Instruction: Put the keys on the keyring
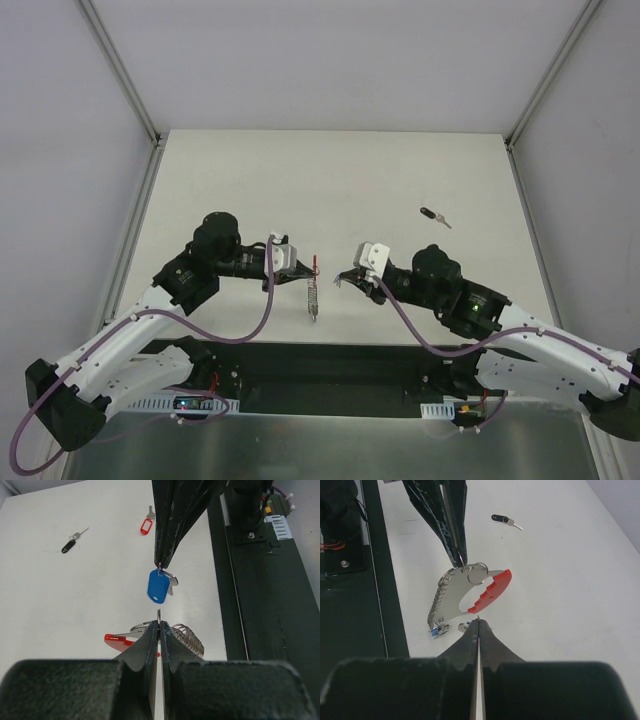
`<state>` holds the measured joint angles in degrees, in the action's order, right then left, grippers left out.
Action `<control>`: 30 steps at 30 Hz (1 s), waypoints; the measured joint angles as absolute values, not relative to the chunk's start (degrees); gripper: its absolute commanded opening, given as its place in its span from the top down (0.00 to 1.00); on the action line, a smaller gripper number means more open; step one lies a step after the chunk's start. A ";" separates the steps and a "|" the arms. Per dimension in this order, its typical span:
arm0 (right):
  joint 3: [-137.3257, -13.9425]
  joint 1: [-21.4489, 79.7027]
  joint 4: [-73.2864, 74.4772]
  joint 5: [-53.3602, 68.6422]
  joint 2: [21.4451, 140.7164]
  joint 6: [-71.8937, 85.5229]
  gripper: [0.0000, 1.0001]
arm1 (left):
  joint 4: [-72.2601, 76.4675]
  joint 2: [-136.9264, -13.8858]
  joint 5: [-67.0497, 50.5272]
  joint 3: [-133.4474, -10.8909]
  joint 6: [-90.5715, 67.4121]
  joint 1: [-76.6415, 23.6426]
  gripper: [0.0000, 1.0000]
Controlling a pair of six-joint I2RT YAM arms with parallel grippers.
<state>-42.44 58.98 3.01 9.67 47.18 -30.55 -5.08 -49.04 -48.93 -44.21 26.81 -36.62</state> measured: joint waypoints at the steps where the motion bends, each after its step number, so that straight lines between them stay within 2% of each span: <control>1: -42.00 59.77 2.74 9.19 46.92 -31.22 0.99 | -5.26 -49.65 -49.30 -44.25 26.79 -37.12 1.00; 9: -41.32 63.26 -0.01 6.98 46.78 -35.53 0.99 | -5.61 -52.25 -51.99 -44.29 26.26 -37.93 1.00; 30: -41.34 67.94 -3.27 2.94 50.54 -39.94 0.99 | -2.07 -49.80 -53.56 -43.92 23.46 -37.95 1.00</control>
<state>-41.34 67.94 -3.27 2.94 50.54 -39.94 -2.07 -49.80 -53.56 -43.92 23.46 -37.95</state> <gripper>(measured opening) 0.017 0.007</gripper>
